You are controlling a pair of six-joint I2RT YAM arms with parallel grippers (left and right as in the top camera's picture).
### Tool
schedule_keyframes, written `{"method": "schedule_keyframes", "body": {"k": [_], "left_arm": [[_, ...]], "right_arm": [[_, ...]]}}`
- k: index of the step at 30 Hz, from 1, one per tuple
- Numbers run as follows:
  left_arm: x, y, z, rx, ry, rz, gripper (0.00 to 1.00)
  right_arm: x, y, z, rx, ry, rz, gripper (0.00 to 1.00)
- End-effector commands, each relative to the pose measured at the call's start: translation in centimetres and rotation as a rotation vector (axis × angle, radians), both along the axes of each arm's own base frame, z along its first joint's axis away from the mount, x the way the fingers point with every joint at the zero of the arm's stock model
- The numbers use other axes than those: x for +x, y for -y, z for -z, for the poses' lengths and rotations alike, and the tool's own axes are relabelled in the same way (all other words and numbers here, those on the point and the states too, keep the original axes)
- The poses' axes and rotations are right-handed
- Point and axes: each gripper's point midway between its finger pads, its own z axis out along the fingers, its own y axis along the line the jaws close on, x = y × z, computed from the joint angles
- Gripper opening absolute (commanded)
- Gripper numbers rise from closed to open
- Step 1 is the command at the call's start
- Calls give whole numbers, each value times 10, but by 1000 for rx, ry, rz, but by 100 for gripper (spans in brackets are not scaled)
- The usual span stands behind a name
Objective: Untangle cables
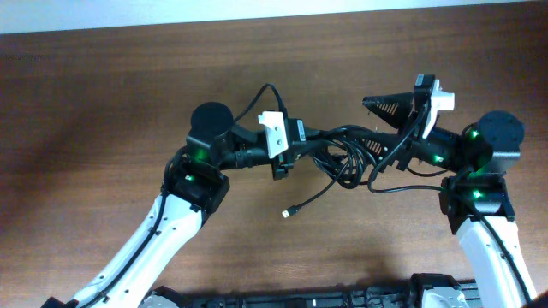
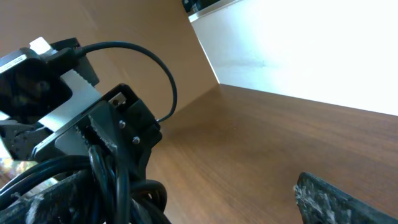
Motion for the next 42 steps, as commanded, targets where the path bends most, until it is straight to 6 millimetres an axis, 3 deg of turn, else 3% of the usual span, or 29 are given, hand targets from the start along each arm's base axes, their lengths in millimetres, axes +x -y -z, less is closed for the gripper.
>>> {"method": "schedule_keyframes", "body": {"k": [1,8,13,20,27,42], "left_arm": [[-55,15,-20,-43,57,238,0],[-71,25,-20,-45,69,285,0],[-70,26,-22,-51,83,275,0],[-49,27,-22,-45,88,163,0],[-15,4,-9,-3,25,50,0],[6,-14,-12,-9,38,-20,0]], "right_arm": [[33,21,6,-13,-14,203,99],[43,29,11,-19,-38,279,99],[42,30,18,-20,-77,281,99],[37,25,25,-18,-120,247,99],[22,12,0,-13,24,121,99],[-5,-5,-9,-45,145,-62,99]]}}
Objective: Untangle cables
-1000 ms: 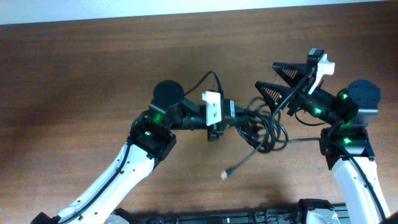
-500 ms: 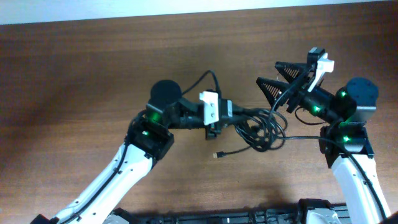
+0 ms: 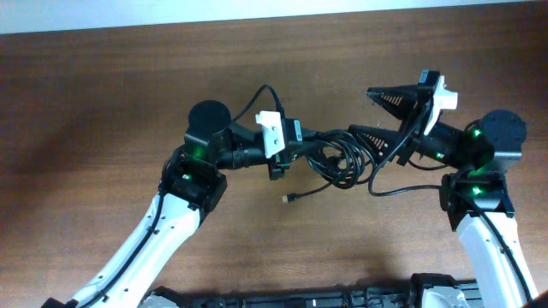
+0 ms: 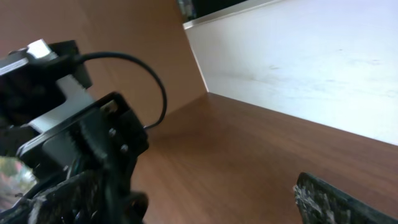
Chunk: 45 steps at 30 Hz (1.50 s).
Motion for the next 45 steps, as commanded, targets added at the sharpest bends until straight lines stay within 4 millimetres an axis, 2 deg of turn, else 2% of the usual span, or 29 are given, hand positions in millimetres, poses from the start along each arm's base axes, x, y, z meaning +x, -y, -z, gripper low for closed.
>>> {"method": "schedule_keyframes", "body": {"k": [1,8,15,25,31,36,45], "left_arm": [[4,-8,-19,-25,54,-24,0],[5,-10,-19,-25,53,-29,0],[5,-10,-16,-18,40,-31,0],[18,-12,-19,-20,61,-102,0],[20,-13,-17,-15,57,-117,0],[32,-16,-7,19,19,-194,0],[31,-16,-8,16,21,-184,0]], "right_arm": [[-9,-6,-1,-17,37,-62,98],[-13,-7,-1,-51,103,-82,99],[-14,-7,-15,-72,215,-80,99],[-27,-13,-13,-69,208,-164,99],[-27,-13,-13,-63,194,-165,99],[-28,-13,-13,-63,193,-167,99],[-27,-13,-13,-63,193,-167,99]]}}
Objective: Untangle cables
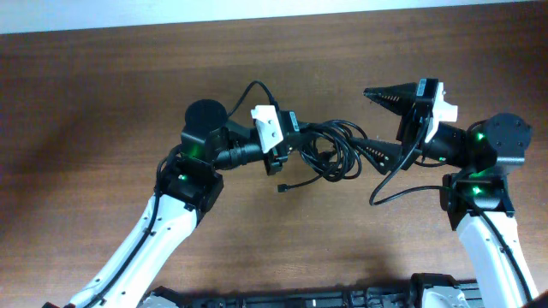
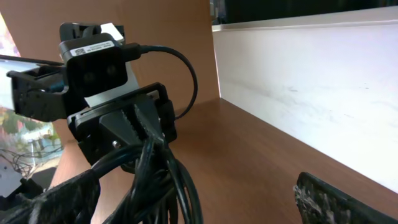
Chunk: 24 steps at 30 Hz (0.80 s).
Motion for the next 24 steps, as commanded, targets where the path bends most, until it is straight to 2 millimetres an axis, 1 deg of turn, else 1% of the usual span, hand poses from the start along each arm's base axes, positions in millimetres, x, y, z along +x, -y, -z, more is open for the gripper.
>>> {"method": "schedule_keyframes", "body": {"k": [1,5,9,12,21,24], "left_arm": [[4,-3,-17,-25,50,-25,0],[-16,1,-31,-69,106,103,0],[-35,3,-38,-94,142,213,0],[-37,3,-37,-93,136,225,0],[-35,3,-37,-91,134,213,0],[-34,7,-33,-88,124,216,0]], "right_arm": [[-11,-5,-1,-6,3,-65,99],[-9,-4,-1,-5,2,-53,99],[3,3,-2,3,3,18,99],[5,9,-2,3,4,40,98],[4,8,-4,0,21,32,98],[2,7,-6,-2,37,25,99]]}}
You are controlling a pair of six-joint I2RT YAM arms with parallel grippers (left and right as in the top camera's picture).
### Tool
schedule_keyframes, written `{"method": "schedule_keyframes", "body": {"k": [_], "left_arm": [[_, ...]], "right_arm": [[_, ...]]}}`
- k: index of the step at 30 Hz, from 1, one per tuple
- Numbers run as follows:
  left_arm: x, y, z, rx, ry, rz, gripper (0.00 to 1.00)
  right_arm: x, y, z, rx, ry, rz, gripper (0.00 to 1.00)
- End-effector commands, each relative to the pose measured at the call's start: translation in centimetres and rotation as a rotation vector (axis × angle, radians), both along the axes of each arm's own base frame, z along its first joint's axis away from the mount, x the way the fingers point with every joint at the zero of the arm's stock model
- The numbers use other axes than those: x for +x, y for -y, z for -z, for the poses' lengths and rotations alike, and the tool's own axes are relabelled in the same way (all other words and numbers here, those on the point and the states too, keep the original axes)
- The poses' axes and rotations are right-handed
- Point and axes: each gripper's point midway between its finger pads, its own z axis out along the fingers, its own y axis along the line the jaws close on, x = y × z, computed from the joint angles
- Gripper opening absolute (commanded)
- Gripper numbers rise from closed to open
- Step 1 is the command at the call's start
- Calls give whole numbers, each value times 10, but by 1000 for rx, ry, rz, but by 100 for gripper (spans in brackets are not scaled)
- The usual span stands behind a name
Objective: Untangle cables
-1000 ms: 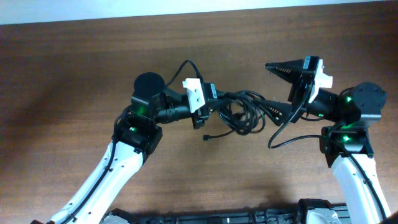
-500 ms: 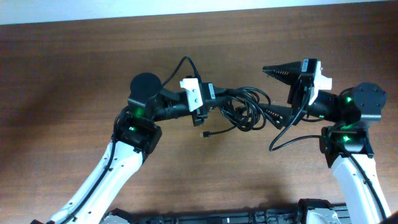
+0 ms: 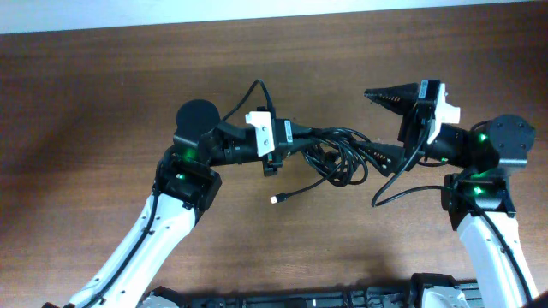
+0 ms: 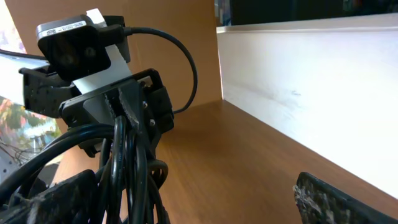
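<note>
A tangle of black cables hangs between the two arms above the brown table. My left gripper is shut on the left side of the bundle, and in the right wrist view the left gripper clamps the strands running down from it. My right gripper stands wide open, its lower finger against the bundle's right side. In the right wrist view the cables lie beside the left finger; the other finger is far off. One loose plug end dangles below.
A single black strand trails from the bundle toward the right arm's base. The table's far edge meets a white wall. A dark rail runs along the near edge.
My left gripper has shifted a little left and lower with the bundle in it. The loose plug end hangs lower. My right gripper stays open in about the same place.
At first my left gripper was shut on the bundle and my open right gripper had its lower finger in the loops. The bundle then sat slightly higher and farther left, clear of the right fingers' base. Now it is drawn out leftward.
</note>
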Motion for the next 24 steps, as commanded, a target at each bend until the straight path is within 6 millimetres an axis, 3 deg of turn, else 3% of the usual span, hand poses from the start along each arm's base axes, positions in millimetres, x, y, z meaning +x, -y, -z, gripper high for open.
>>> {"method": "schedule_keyframes", "body": {"k": [1,8,24], "left_arm": [[-11,7,-8,-14,22,57,0],[-21,25,-11,-23,41,61,0],[-31,33,-4,-6,10,94,0]], "right_arm": [[4,4,-3,4,9,29,99],[5,4,-3,7,3,33,99],[13,8,-6,14,15,87,99]]}}
